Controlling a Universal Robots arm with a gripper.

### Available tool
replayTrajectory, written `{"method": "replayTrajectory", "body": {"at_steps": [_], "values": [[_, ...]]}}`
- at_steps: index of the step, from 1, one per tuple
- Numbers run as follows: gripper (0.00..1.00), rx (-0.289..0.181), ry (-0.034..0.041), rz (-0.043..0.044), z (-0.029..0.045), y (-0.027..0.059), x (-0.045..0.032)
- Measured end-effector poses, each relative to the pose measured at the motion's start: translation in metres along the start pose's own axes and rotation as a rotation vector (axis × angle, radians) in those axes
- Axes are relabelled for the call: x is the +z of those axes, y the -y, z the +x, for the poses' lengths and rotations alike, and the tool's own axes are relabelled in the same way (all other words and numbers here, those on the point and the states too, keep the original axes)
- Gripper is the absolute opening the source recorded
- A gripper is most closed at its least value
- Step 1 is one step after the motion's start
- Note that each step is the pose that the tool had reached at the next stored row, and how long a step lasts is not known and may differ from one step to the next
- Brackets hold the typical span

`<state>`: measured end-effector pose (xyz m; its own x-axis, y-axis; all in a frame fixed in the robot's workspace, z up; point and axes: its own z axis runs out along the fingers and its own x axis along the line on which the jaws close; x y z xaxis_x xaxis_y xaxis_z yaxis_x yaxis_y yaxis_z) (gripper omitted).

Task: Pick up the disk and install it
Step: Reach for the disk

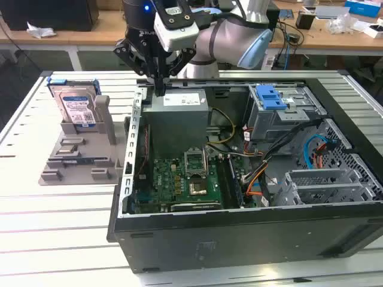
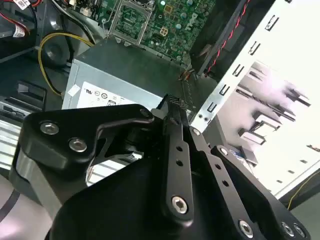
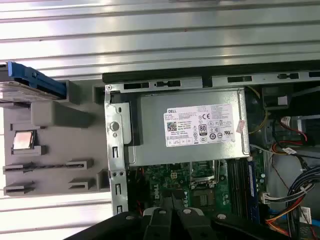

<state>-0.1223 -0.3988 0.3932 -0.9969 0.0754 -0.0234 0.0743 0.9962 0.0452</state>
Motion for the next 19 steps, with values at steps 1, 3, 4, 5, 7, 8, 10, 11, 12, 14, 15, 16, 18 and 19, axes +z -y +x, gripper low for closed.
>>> {"method": "replayTrajectory", "body": {"at_steps": [1,3,4,5,7,8,10,11,12,14,15,16,18,19], "values": [[0.11,0.0,-0.0001,0.0001,0.0067,0.0005,-0.0002],[0.11,0.0,0.0,0.0001,0.0162,0.0012,-0.0005],[0.11,0.0,-0.0001,0.0001,0.02,0.0015,-0.0006],[0.11,0.0,0.0,0.0,0.0222,0.0017,-0.0006],[0.11,0.0,-0.0001,0.0001,0.0283,0.0021,-0.0008],[0.11,0.0,-0.0001,0.0001,0.0372,0.0028,-0.001],[0.11,0.0,-0.0001,0.0001,0.0475,0.0036,-0.0013],[0.11,0.0,0.0,0.0001,0.0534,0.004,-0.0014],[0.11,0.0,0.0,0.0001,0.0574,0.0043,-0.0015],[0.11,0.0,-0.0001,0.0001,0.0649,0.0049,-0.0018],[0.11,0.0,0.0,0.0,0.0724,0.0054,-0.0019],[0.11,0.0,0.0,0.0001,0.0764,0.0057,-0.0021],[0.11,0.0,-0.0001,0.0001,0.0805,0.006,-0.0022],[0.11,0.0,0.0,0.0001,0.0822,0.0062,-0.0022]]}}
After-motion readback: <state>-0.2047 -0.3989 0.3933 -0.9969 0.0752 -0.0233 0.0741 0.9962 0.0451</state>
